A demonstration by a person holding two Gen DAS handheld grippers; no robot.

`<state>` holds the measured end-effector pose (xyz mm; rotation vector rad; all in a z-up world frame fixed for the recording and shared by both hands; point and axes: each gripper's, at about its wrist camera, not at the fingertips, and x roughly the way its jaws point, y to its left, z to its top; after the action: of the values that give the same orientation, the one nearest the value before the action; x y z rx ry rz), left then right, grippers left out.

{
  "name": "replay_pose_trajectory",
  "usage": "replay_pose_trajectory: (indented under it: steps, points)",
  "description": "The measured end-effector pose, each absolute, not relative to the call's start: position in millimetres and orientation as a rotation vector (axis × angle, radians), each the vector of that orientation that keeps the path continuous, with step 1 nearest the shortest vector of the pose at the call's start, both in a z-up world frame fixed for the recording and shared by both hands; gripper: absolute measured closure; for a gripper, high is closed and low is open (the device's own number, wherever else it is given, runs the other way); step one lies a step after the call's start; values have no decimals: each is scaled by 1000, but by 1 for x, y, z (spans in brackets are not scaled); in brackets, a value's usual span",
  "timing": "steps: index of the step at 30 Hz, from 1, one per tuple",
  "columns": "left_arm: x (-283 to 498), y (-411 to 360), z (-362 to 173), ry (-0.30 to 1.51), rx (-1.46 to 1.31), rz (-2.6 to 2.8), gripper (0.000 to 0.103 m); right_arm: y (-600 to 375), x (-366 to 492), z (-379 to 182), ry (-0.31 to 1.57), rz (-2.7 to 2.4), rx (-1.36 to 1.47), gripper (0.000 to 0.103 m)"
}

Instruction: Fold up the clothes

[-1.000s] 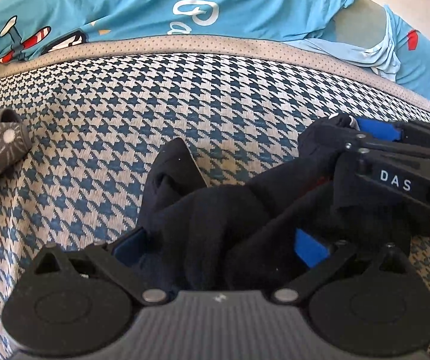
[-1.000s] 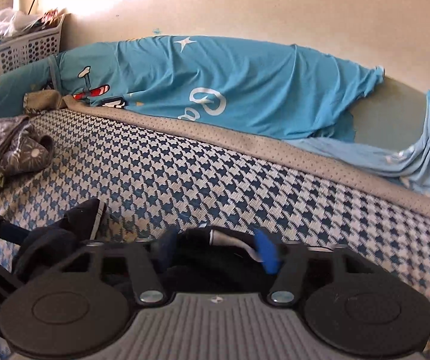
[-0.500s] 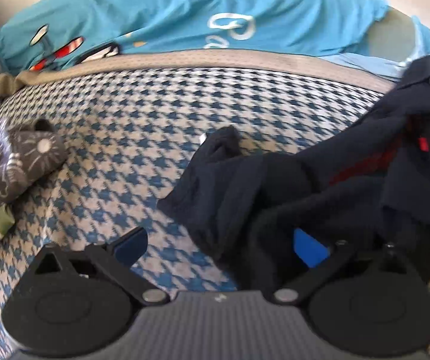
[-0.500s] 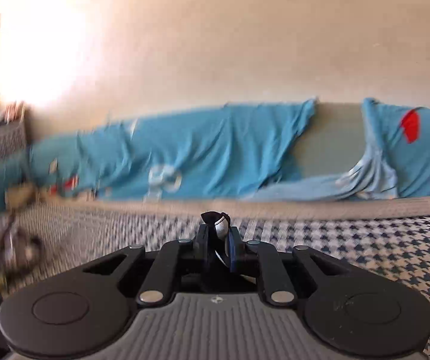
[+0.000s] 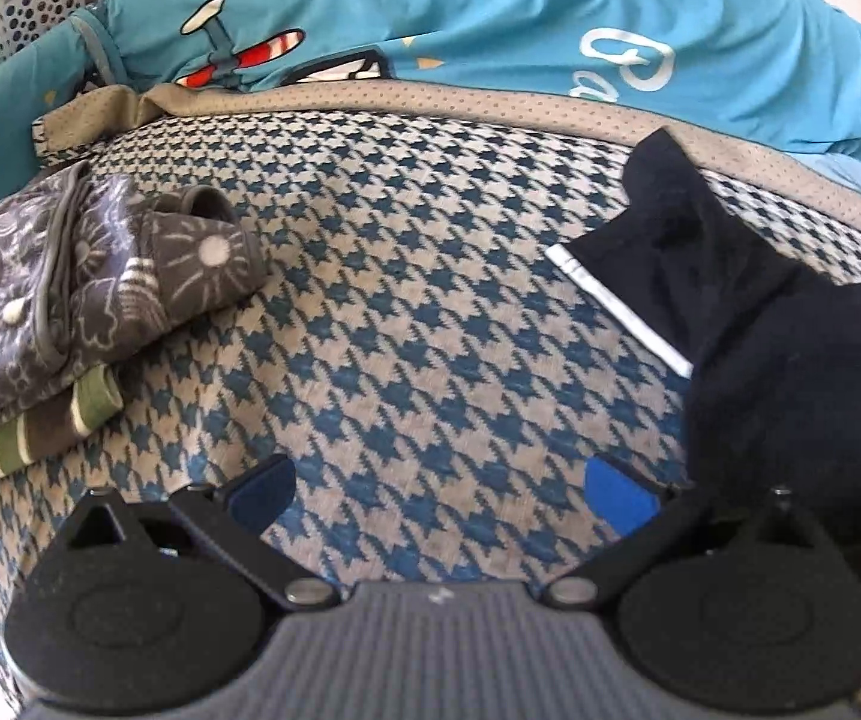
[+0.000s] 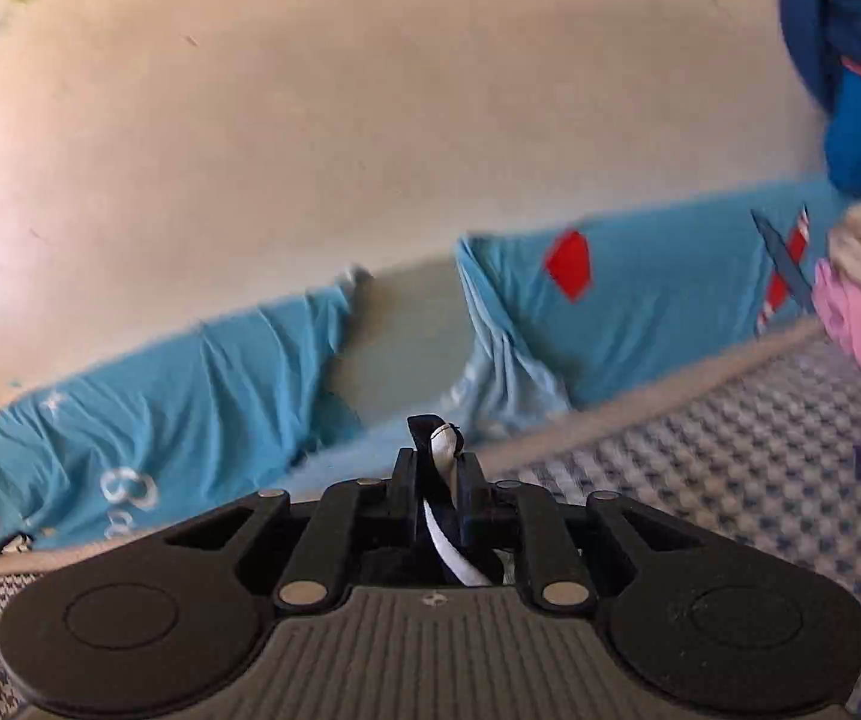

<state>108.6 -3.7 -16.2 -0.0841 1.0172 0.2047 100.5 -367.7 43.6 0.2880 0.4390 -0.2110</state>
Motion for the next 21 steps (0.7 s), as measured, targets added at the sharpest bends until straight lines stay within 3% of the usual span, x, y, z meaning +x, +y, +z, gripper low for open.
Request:
replay_pose_trajectory:
  steps: [2, 7, 21]
  points:
    - [106, -5, -14, 1003, -100, 179, 0, -371, 99, 44, 439, -237, 298, 72]
    - [104, -11, -11, 982, -111, 150, 0, -369, 91, 55, 386, -230, 273, 67]
    - [105, -19, -13, 992, -105, 126, 0, -321, 64, 48, 501, 160, 190, 55]
